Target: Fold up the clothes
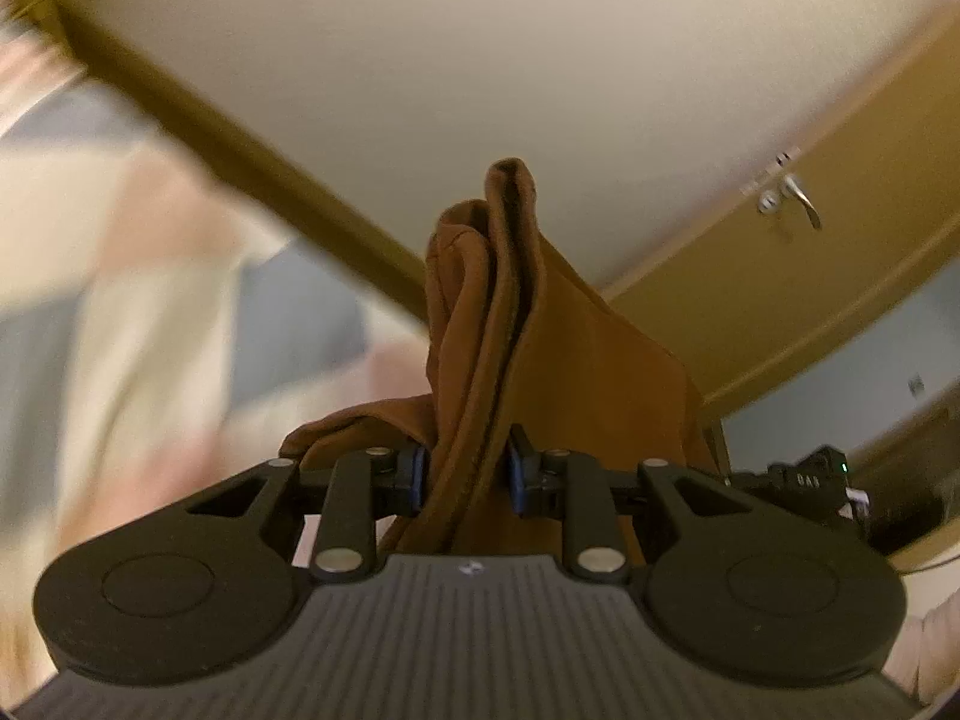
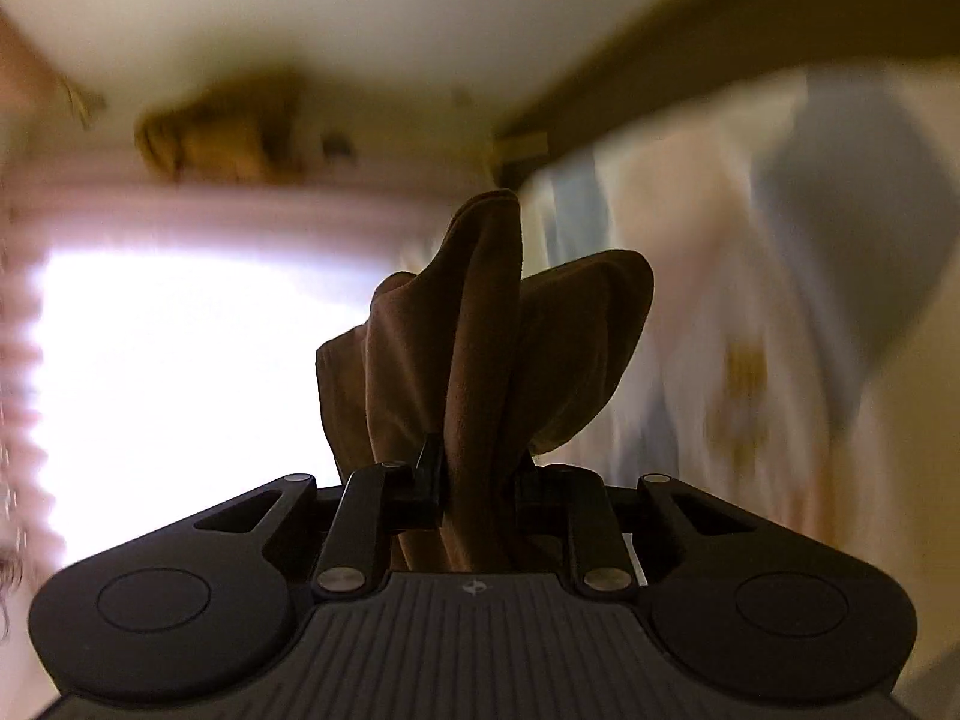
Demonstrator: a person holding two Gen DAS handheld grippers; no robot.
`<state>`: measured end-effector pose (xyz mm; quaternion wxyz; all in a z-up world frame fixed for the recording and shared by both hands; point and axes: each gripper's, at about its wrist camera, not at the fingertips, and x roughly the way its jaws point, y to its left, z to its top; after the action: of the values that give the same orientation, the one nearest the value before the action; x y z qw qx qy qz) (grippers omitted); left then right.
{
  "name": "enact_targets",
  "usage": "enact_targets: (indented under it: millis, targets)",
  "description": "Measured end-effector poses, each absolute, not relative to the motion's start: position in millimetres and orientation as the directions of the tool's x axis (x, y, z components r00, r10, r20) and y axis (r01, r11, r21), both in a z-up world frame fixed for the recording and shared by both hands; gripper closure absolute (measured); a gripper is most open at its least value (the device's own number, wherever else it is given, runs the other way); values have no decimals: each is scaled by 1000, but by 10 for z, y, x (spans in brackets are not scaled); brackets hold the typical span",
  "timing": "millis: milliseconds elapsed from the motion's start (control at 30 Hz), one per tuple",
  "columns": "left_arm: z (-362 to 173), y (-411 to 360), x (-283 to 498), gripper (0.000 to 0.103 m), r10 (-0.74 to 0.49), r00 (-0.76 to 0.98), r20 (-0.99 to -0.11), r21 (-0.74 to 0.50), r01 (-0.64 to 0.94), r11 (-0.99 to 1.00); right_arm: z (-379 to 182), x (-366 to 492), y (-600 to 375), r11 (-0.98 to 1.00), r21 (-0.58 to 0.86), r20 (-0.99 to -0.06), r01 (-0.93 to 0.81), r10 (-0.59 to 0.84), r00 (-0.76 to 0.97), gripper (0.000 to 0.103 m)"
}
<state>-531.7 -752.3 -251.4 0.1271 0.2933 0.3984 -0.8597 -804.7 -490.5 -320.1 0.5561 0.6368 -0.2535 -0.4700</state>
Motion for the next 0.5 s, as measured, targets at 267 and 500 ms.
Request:
enact_targets:
  millis: [267, 500]
  targets:
    - [-3842, -8269, -6322, 73, 128, -578, -806, -518, 583, -626, -4167, -8537, -5175, -466, 883, -461, 57, -838, 291, 69]
    - [-3995, -8337, -5918, 61, 106, -695, -711, -635, 570, -522, -4549, -8523, -4908, -462, 881, -469, 103, -827, 309, 50]
